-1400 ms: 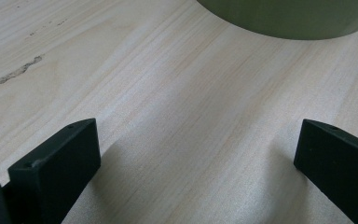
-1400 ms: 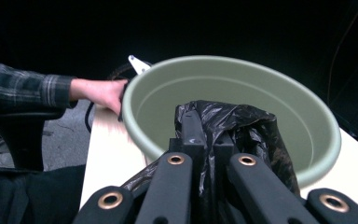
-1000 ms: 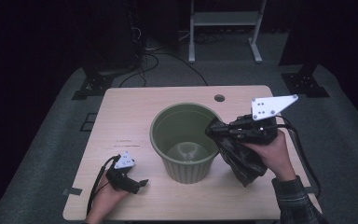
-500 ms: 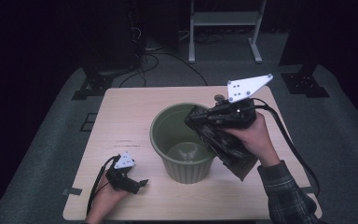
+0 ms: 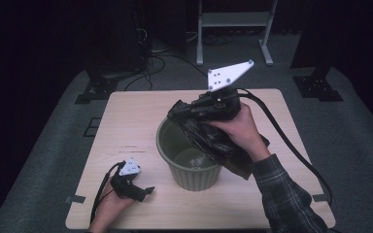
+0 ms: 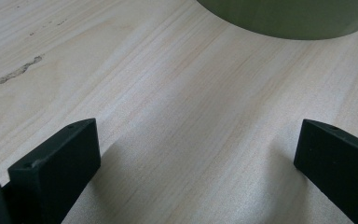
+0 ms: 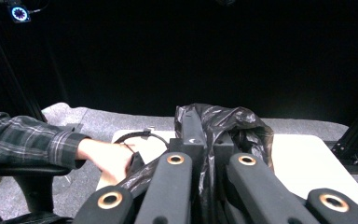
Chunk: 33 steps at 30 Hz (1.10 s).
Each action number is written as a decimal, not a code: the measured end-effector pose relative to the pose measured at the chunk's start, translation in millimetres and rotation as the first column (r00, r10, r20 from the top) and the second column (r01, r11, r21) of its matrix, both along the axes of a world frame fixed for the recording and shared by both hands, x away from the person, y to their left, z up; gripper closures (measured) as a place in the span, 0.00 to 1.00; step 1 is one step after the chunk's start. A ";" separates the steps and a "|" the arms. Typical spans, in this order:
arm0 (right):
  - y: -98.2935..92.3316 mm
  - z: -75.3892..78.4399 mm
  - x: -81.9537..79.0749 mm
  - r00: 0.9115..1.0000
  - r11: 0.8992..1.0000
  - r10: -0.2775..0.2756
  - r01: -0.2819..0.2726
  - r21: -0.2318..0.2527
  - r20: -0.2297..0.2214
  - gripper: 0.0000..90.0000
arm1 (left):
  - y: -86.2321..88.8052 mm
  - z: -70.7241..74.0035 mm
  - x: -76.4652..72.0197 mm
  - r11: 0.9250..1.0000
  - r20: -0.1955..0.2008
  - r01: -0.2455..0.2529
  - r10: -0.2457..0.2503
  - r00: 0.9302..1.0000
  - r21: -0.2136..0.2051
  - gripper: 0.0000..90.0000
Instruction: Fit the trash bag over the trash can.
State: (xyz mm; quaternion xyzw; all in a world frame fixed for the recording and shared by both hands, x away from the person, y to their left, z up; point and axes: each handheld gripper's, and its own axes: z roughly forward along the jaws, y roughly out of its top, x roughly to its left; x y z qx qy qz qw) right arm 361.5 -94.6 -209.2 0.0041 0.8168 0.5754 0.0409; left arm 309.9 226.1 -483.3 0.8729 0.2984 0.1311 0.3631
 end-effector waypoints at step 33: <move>77.2 25.7 23.4 0.996 0.996 0.084 -0.084 0.032 -0.001 0.99 | -0.5 0.0 -0.4 1.000 0.001 0.012 -0.012 1.000 -0.002 0.00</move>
